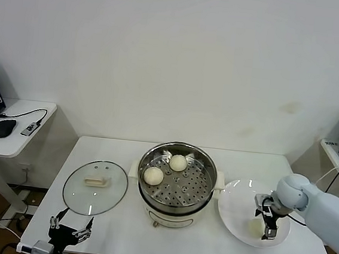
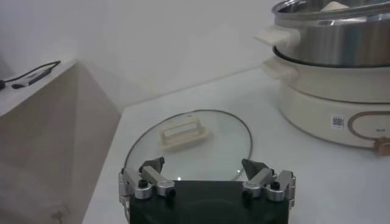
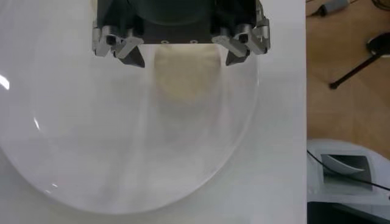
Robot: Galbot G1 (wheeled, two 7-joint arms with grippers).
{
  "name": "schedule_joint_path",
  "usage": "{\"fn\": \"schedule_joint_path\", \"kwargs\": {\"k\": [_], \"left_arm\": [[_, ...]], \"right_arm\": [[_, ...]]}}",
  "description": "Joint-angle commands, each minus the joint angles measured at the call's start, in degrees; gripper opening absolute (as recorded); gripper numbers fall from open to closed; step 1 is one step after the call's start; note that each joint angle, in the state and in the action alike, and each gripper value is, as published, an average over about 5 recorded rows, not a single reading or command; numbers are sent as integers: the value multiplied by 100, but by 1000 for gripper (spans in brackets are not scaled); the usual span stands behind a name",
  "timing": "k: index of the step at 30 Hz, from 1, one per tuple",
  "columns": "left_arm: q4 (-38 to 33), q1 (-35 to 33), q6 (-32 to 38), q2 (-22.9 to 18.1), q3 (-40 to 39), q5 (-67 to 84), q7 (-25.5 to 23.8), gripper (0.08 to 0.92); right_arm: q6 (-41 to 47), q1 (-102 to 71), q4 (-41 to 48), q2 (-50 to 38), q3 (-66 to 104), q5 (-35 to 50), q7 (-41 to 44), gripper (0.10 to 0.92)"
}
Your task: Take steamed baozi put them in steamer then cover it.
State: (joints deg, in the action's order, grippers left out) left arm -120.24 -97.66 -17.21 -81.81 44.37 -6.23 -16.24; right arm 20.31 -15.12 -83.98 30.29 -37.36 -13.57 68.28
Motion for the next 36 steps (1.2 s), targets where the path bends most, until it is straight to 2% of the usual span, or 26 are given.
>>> {"fn": "schedule_joint_path", "kwargs": {"k": [1, 5, 8, 16, 22, 30, 36], "left_arm": [[2, -1, 1, 2, -6, -2, -1, 823], [4, 6, 2, 5, -7, 0, -3, 823], [12, 16, 3, 8, -11, 1, -1, 823], [38, 83, 6, -1, -71, 3, 3, 823], [38, 95, 23, 33, -101, 18, 21, 823], [29, 168, 81, 39, -57, 43, 104, 823], [-72, 123, 170, -31, -64, 28, 183, 823]], "right_arm": [[21, -51, -1, -24, 29, -4, -21, 694], [39, -62, -16, -61, 60, 30, -12, 609], [54, 10, -51, -116, 44, 115, -3, 576], [109, 593, -239, -343, 16, 574, 56, 516], [118, 1940, -414, -500, -696, 1399, 180, 502], [-625, 4322, 32, 259, -1814, 2481, 615, 504], [-2012, 5247, 272, 1245, -2181, 2874, 1067, 509]]}}
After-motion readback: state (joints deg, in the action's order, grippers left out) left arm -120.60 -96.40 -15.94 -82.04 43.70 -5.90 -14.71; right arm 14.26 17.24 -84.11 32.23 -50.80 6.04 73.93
